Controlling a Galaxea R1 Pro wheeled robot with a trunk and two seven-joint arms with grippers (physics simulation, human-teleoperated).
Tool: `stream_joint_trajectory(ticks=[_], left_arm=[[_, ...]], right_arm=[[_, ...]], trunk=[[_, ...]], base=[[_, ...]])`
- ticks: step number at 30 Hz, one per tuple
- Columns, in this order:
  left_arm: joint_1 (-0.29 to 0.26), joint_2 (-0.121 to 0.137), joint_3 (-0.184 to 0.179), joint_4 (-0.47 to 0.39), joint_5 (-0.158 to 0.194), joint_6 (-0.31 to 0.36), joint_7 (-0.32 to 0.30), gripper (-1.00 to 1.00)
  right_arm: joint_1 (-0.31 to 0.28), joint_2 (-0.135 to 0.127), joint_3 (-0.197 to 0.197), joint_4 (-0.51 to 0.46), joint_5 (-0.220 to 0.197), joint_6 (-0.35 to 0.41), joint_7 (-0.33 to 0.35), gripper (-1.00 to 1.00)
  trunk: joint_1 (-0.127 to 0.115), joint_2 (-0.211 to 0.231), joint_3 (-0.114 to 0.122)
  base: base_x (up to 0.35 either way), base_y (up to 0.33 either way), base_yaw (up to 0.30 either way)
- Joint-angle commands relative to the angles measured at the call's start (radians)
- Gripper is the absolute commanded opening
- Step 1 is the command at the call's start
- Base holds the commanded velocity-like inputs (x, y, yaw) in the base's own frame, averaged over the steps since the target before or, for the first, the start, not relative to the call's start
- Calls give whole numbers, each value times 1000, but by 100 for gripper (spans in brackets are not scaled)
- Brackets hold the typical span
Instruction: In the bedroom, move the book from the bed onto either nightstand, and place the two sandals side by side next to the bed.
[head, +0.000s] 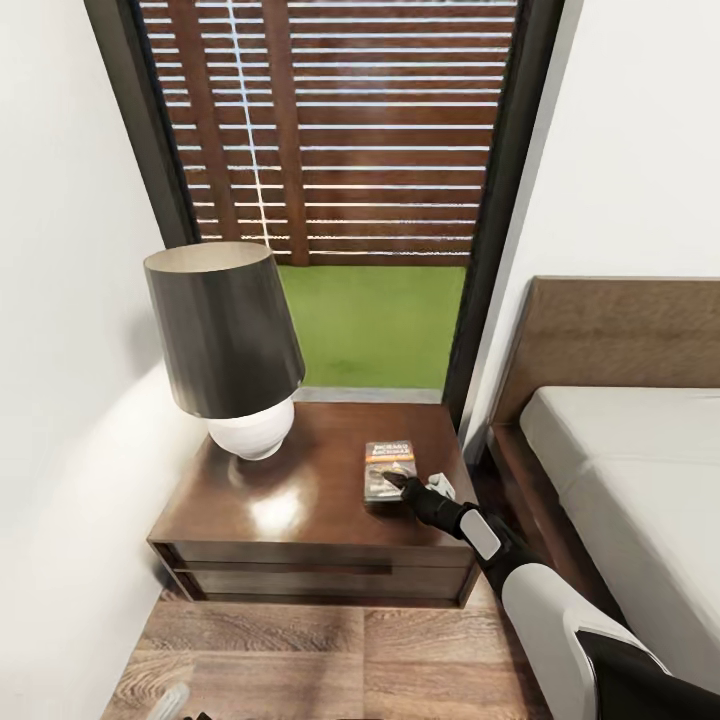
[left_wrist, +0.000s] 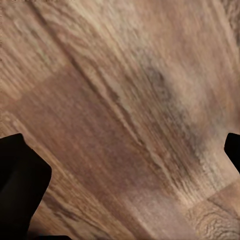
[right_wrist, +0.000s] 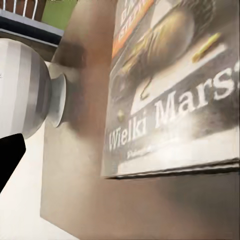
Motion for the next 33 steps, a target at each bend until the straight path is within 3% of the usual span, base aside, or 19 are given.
stream_joint_trajectory(ticks=[1,10,28,31,33], left_arm=[[0,1,-3,-2,7,0,8,100],[1,2,-6,2,2,0,10,100],[27,1,-6,4,3,2,9,100],[28,1,-6,4,3,2,9,100],[29,1,-7,4,3,1,10,100]], right_arm=[[0,1,-6,-1,-6,9,0,100],[0,-1,-8,-1,-6,8,2,100],[-1,-3,-11,-5,-7,10,6,100],[1,-5,-8,-46,-6,14,24,100],[7,-6,-3,-145,-4,20,51,100]], trunk=[[0,0,-1],[0,0,-1],[0,0,-1],[0,0,-1],[0,0,-1]], base=[[0,0,0],[-54,0,0],[-319,0,0],[-341,0,0],[-341,0,0]])
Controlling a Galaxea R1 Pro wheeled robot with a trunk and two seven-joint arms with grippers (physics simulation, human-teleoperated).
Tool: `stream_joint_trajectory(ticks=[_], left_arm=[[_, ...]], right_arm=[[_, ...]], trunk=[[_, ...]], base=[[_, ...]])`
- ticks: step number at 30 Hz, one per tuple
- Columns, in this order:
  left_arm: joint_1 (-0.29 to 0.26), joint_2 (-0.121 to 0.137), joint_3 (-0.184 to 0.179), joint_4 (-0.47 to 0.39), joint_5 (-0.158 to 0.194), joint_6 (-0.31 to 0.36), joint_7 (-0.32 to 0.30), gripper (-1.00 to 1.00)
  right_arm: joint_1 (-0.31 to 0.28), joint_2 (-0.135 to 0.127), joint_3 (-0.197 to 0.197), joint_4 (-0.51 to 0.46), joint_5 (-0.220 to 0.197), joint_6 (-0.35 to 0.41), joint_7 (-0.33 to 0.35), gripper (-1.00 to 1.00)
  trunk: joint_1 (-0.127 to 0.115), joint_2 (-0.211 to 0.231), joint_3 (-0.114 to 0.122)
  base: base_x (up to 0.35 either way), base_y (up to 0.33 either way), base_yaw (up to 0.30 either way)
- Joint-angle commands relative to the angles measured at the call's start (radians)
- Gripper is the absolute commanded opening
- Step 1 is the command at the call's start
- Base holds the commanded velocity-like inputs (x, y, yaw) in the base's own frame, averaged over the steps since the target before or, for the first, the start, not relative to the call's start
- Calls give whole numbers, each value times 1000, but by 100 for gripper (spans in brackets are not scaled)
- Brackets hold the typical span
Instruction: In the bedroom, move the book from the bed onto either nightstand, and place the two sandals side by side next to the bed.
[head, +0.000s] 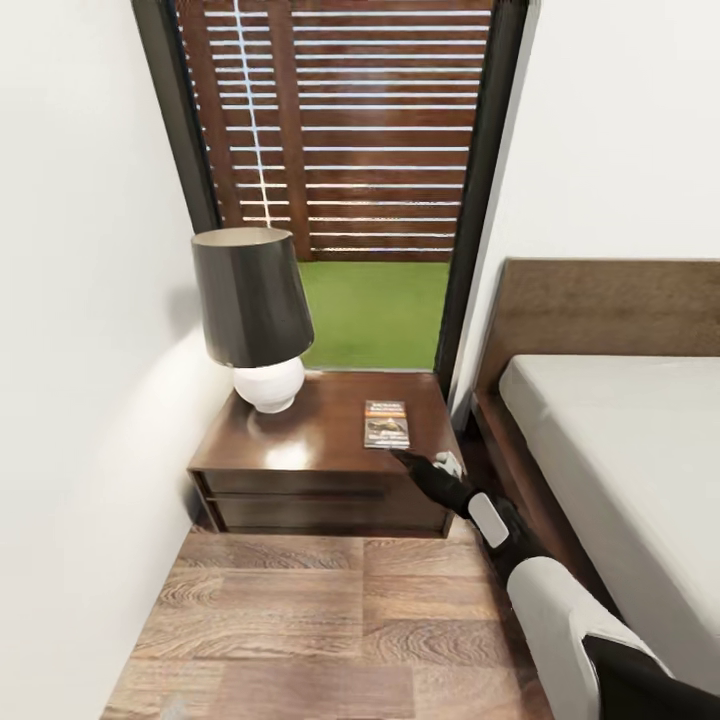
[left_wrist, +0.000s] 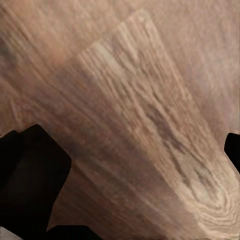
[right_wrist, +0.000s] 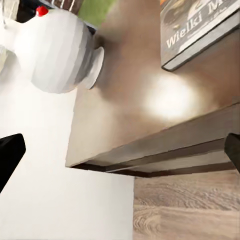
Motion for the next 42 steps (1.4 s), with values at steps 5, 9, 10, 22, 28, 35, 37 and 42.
stream_joint_trajectory(ticks=[5,9,10,22,28,35,37,42], left_arm=[[0,0,-3,-6,6,-1,8,100],[0,1,-4,-9,6,-1,7,100],[0,1,-4,-10,6,-1,7,100],[0,1,-4,-12,5,-1,10,100],[0,1,-3,-11,5,-1,10,100],[0,1,-3,-11,5,-1,10,100],[-2,2,-3,-17,6,0,9,100],[-41,15,0,-96,5,17,10,100]], right_arm=[[58,-1,15,-212,9,40,24,100],[130,-2,44,-410,18,88,31,100],[147,-3,49,-461,19,101,32,100],[400,-17,69,-1007,31,182,42,100],[433,-26,69,-1047,32,179,46,100],[433,-26,69,-1047,32,179,46,100],[442,-41,68,-1046,32,179,49,100],[456,-67,64,-1000,32,178,47,100]], trunk=[[-1,0,-1],[-1,0,-1],[-1,0,-1],[-4,2,30],[-7,3,53],[-10,5,80],[-11,5,88],[-23,26,105]], base=[[-263,0,0],[-103,0,0],[-57,0,0],[-14,0,0],[0,0,0],[0,0,0],[0,0,0],[0,0,0]])
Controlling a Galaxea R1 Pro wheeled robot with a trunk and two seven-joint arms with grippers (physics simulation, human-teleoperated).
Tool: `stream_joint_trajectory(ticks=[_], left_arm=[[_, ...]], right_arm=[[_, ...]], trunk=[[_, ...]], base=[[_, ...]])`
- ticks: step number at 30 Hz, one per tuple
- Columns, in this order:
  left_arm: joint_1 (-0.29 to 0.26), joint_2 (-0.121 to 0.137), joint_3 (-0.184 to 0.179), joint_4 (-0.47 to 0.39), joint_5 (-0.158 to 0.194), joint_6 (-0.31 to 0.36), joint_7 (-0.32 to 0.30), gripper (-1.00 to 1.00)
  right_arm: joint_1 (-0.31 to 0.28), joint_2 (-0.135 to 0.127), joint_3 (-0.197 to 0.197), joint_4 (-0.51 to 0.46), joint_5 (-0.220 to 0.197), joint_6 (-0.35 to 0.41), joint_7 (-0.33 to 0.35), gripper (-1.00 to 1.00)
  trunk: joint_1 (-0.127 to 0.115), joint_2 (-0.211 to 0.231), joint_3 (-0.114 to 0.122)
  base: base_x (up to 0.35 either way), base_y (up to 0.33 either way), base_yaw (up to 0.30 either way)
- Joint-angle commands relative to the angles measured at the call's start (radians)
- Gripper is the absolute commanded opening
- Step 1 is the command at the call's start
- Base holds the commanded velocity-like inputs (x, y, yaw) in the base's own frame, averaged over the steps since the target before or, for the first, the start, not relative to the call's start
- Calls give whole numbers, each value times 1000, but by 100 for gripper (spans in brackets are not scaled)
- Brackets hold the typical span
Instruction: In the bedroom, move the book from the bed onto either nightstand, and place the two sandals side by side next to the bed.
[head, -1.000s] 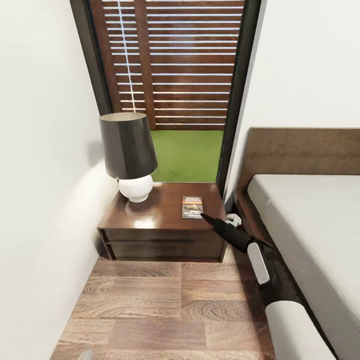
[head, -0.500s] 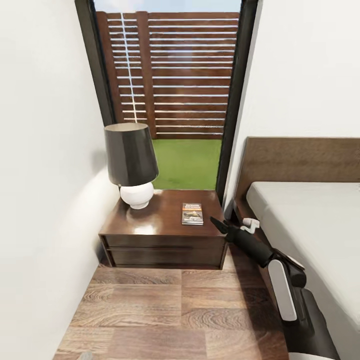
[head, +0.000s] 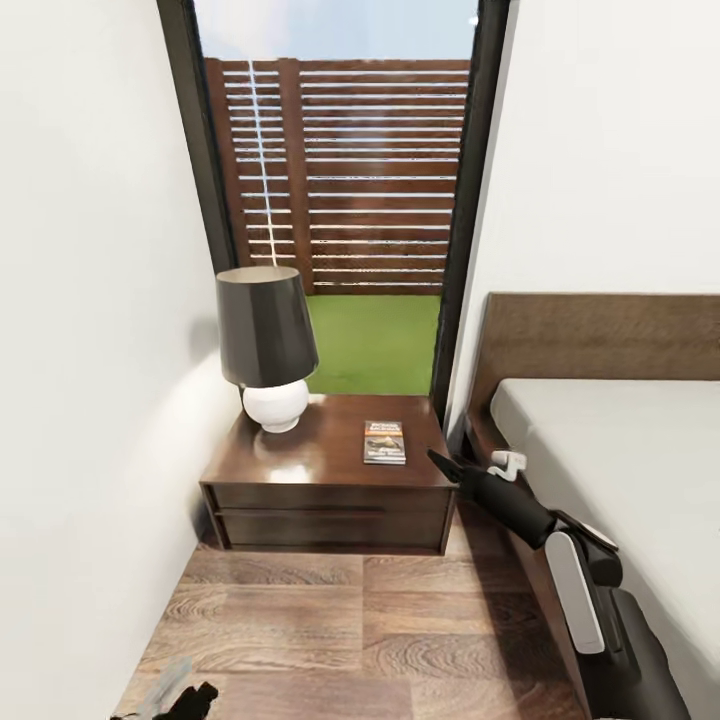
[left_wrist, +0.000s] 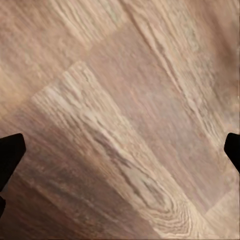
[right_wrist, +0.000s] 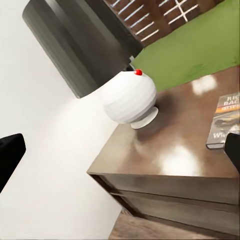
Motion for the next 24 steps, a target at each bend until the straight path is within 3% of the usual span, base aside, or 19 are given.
stream_joint_trajectory(ticks=[1,7,14,21,24], left_arm=[[-2,1,-2,-4,8,1,8,100],[-121,28,-1,-55,8,104,7,100],[-245,27,-7,-62,8,198,7,100],[-286,30,-64,-49,8,225,-38,100],[-296,27,-114,-46,7,227,-81,100]], right_arm=[[-1,1,-3,0,-5,8,2,100],[6,-1,-7,67,-5,12,-1,100],[8,26,-6,95,-5,15,-1,100],[8,34,-6,101,-5,15,-1,100],[8,35,-6,103,-5,15,-1,100]], trunk=[[-4,7,2],[-27,49,21],[-54,98,43],[-73,133,59],[-73,133,59]], base=[[0,0,0],[0,0,0],[0,0,0],[0,0,0],[0,0,0]])
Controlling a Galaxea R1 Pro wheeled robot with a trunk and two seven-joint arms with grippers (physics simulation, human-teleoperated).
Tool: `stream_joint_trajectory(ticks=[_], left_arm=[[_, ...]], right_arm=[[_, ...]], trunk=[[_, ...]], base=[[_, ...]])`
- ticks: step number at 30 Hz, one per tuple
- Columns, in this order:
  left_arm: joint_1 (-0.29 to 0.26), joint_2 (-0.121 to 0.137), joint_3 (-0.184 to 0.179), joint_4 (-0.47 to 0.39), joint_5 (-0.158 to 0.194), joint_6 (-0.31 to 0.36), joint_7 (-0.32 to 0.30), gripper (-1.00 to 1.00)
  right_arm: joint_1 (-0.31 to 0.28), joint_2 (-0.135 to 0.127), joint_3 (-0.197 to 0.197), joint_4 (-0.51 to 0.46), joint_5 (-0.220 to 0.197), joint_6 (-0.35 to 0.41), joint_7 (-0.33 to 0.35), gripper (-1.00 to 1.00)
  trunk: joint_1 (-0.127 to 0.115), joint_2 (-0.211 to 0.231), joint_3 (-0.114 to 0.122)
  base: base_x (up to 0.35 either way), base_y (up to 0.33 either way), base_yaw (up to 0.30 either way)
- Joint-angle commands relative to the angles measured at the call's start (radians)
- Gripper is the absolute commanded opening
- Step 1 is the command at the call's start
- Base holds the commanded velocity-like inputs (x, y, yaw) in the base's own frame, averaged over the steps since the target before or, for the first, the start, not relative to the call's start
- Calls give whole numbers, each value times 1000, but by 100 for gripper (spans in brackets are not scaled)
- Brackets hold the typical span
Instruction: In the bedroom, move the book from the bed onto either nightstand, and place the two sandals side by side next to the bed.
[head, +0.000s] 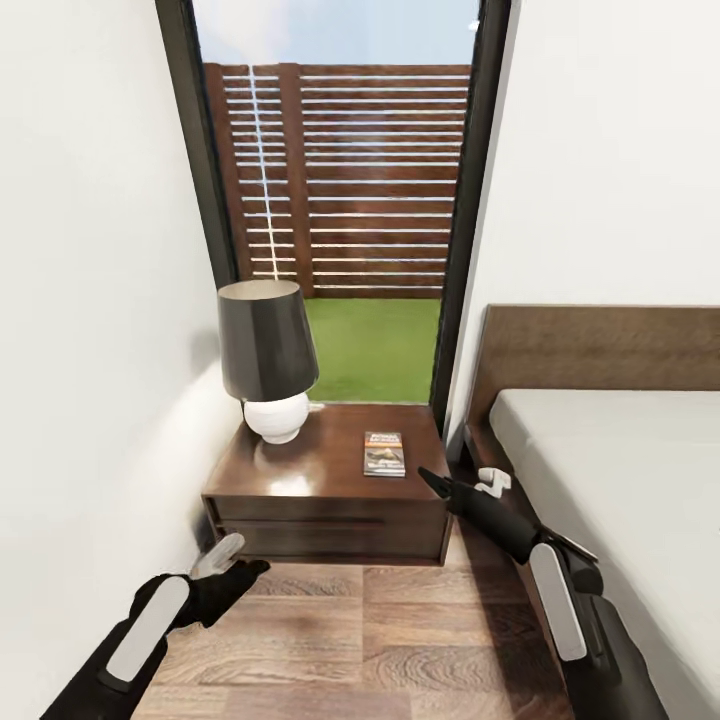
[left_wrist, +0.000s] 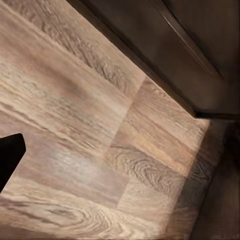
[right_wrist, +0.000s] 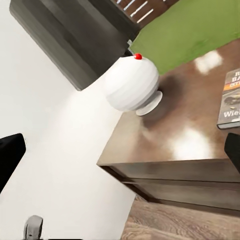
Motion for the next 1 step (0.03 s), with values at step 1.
stream_joint_trajectory(ticks=[1], left_arm=[[-1,1,-14,-1,9,-1,7,100]], right_arm=[[-1,1,-3,0,-4,8,2,100]], trunk=[[0,0,-1]], base=[[0,0,0]])
